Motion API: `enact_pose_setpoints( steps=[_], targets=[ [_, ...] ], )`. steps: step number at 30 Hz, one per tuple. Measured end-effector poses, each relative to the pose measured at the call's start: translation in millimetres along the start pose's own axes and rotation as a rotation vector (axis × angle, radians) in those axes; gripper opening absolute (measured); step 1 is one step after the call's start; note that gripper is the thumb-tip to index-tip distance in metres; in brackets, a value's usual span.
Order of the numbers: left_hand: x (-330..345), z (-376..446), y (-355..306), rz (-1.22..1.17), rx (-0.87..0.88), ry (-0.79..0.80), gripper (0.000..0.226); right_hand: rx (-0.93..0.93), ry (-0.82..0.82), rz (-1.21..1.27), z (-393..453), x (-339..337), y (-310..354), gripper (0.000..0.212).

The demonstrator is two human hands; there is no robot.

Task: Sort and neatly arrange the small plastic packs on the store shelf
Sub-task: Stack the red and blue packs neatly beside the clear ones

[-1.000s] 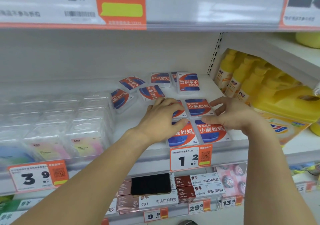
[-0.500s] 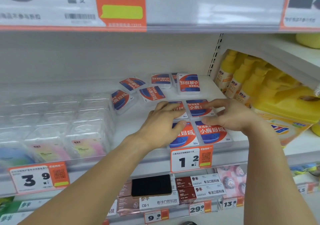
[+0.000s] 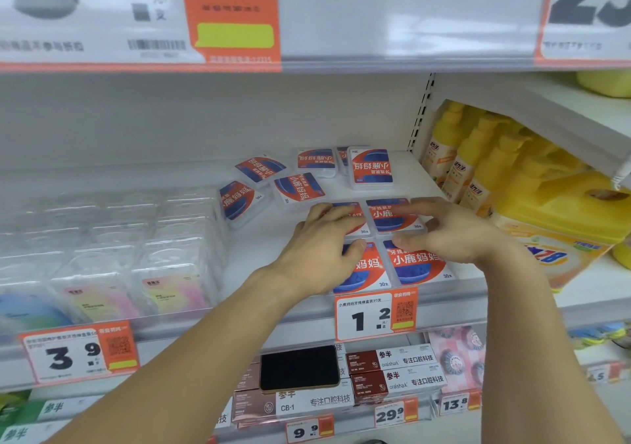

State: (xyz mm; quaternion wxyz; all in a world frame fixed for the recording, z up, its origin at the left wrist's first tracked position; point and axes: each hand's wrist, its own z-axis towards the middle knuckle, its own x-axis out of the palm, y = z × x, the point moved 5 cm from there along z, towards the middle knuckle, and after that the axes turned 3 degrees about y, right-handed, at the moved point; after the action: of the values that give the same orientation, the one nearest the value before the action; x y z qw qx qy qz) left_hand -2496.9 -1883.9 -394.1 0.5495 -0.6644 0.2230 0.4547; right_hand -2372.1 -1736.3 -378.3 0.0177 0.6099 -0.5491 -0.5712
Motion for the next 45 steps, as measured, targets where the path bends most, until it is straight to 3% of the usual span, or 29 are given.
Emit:
enact_pose_setpoints(
  steps=[4, 8, 12, 15, 19, 23, 26, 29, 31, 35, 38, 41, 45],
  targets=[
    [-7, 2, -3, 0.033, 0.001, -0.029, 0.047, 0.023, -0.088, -0.051, 2, -7, 8, 0.046],
    [-34, 1, 9, -0.102, -0.148, -0.331, 0.023, -0.157, -0.481, -0.201, 42, -36, 55, 0.054],
    [-47, 5, 22, -0.124, -0.328, -0.473, 0.029, -0.037, -0.338, -0.254, 105, -26, 74, 0.089],
    [-56, 19, 29, -0.146, -0.387, -0.429, 0.039, -0.034, -0.425, -0.232, 113, -24, 71, 0.095],
    [-62, 29, 39, -0.197, -0.402, -0.370, 0.046, -0.283, -0.730, -0.074, 90, -39, 67, 0.045],
    [-48, 31, 48, -0.095, -0.395, -0.169, 0.074, -0.305, -0.982, 0.108, 39, -54, 52, 0.041],
    [-41, 31, 53, 0.034, -0.377, -0.110, 0.073, -0.108, -0.889, 0.108, 17, -49, 31, 0.038],
    [-48, 34, 57, 0.146, -0.401, -0.202, 0.073, 0.064, -0.674, 0.029, 8, -40, 13, 0.045],
    [-49, 37, 62, 0.203, -0.434, -0.178, 0.075, 0.134, -0.513, -0.024, 2, -37, 7, 0.047],
    [-45, 41, 73, 0.207, -0.448, -0.192, 0.071, 0.093, -0.404, -0.073, -5, -30, 3, 0.070],
    [-39, 45, 78, 0.143, -0.449, -0.228, 0.067, 0.058, -0.319, 0.102, -2, -15, 1, 0.073],
    [-40, 44, 81, -0.009, -0.470, -0.327, 0.068, 0.053, -0.352, 0.229, 0, -14, -2, 0.069],
    [-57, 36, 69, -0.184, -0.410, -0.558, 0.067, -0.007, -0.562, 0.366, -4, -25, -2, 0.066]
  ],
)
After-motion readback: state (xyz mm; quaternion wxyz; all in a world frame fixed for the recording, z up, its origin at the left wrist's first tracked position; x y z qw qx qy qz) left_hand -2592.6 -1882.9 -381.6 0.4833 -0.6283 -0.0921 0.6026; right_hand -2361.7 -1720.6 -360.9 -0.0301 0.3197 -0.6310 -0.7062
